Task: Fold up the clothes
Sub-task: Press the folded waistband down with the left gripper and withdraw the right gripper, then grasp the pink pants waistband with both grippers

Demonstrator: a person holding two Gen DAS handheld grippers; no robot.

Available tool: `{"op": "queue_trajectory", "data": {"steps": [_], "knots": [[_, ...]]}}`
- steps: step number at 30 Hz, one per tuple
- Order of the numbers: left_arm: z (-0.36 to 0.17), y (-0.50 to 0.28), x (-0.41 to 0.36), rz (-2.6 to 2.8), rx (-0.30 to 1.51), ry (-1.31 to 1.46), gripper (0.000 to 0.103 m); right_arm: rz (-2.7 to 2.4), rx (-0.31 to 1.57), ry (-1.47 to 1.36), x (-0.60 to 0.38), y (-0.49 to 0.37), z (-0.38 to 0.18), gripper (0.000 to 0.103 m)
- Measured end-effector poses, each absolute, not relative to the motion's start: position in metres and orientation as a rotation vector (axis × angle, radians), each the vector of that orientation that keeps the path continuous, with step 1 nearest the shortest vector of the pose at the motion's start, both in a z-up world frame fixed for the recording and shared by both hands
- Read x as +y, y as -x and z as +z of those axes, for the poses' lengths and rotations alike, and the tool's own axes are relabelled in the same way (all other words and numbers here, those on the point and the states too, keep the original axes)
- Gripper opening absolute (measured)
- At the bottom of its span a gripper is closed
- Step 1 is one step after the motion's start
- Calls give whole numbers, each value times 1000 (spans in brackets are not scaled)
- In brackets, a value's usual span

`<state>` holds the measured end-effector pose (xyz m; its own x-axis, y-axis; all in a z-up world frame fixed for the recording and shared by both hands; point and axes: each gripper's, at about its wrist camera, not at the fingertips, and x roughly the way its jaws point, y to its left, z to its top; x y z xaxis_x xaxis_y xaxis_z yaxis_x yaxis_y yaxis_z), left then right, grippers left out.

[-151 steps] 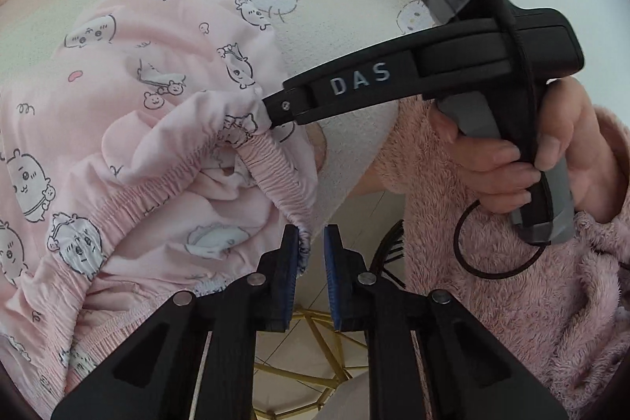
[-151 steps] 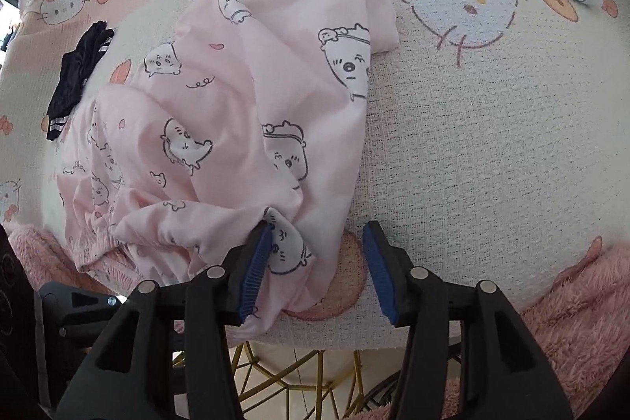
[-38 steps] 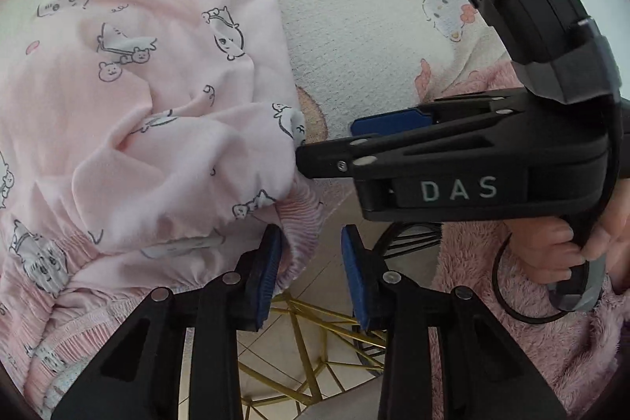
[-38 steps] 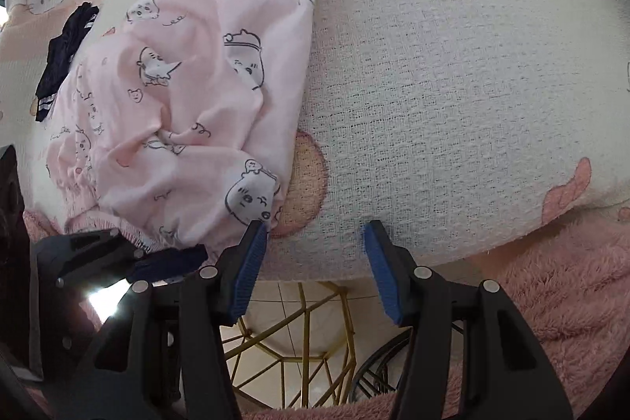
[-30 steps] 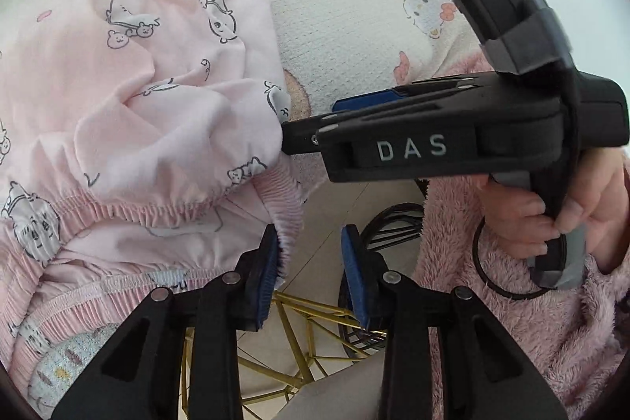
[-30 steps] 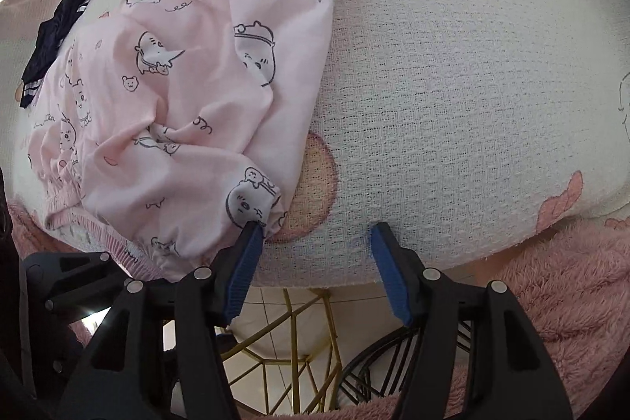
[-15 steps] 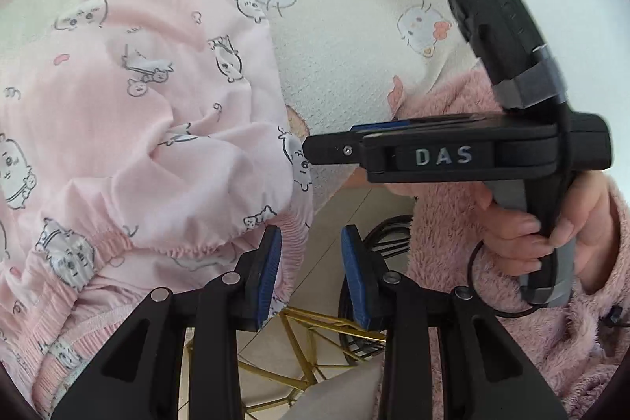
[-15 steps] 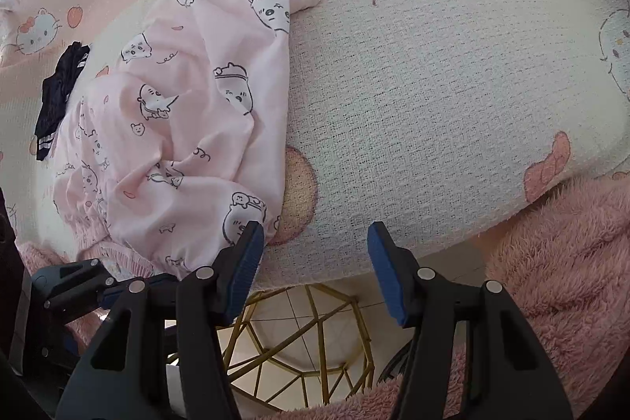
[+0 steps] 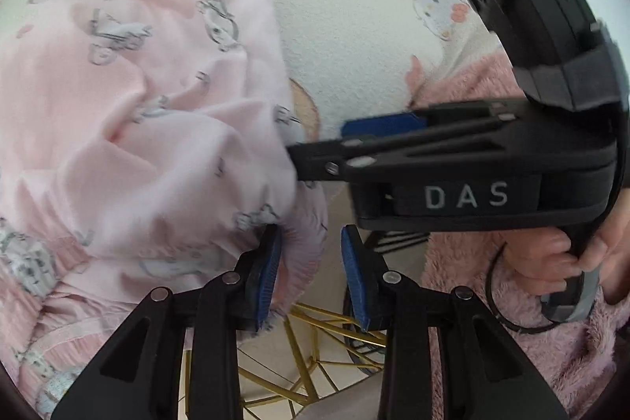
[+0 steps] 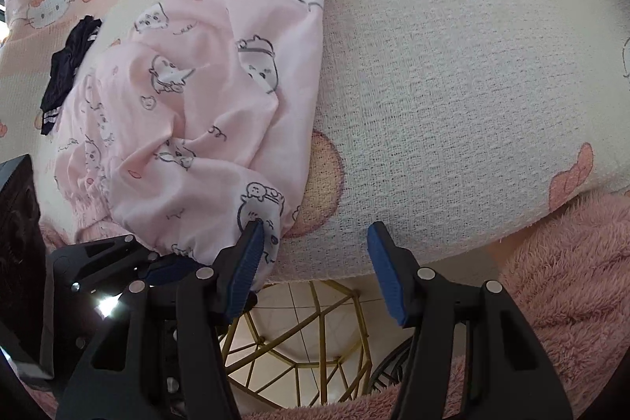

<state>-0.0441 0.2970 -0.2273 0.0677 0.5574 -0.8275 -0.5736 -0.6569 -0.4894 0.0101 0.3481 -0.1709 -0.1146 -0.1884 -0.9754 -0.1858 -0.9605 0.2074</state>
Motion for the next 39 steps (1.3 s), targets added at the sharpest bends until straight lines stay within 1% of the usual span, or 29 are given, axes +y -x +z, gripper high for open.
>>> {"op": "queue_trajectory", "data": {"steps": [1,3,5,8,10,12,14,17,20,24,26,27,28,30,31,32,33,34,37,39], "knots": [[-227,37,301,1701,55,1492,33,-2300,-411,-2096,342,-8,-172,59],[-225,24,303,1680,107,1449,33,-2303,-337,-2105,330,-6,-174,59],[-218,20,293,1684,89,1428,33,-2311,-283,-2109,323,-5,-174,60],[-196,16,270,1721,53,1385,33,-2325,-250,-2114,318,-7,-176,60],[-182,13,253,1758,30,1363,33,-2339,-214,-2122,319,-11,-177,58],[-176,14,233,1852,43,1403,33,-2354,-169,-2150,307,-37,-186,58],[-178,20,210,1965,51,1493,33,-2377,-137,-2174,301,-46,-180,57],[-192,35,176,2144,68,1690,33,-2392,-140,-2127,264,-65,-165,57],[-206,44,150,2292,95,1857,33,-2425,-148,-2196,239,-71,-173,56],[-207,42,130,2408,97,1913,34,-2479,-199,-2314,233,-72,-191,56],[-211,42,130,2419,83,1928,34,-2459,-125,-2349,230,-76,-194,63],[-212,42,131,2420,58,1934,34,-2425,-71,-2369,225,-77,-198,63],[-210,43,127,2429,55,1941,34,-2384,-20,-2390,219,-79,-202,63],[-207,42,124,2455,97,1945,34,-2292,19,-2446,214,-85,-209,60],[-205,42,124,2466,98,1944,34,-2232,34,-2478,212,-89,-214,56],[-204,41,124,2476,99,1944,34,-2172,16,-2498,210,-91,-219,54],[-199,41,108,2485,49,1945,34,-2111,-15,-2513,208,-94,-223,54],[-193,42,80,2489,-42,1946,34,-2085,-96,-2490,207,-95,-223,54],[-180,40,16,2503,-340,1943,34,-2137,-569,-2201,221,-96,-192,53],[-183,36,-5,2500,-488,1963,34,-2262,-712,-2057,229,-108,-167,55]]}}
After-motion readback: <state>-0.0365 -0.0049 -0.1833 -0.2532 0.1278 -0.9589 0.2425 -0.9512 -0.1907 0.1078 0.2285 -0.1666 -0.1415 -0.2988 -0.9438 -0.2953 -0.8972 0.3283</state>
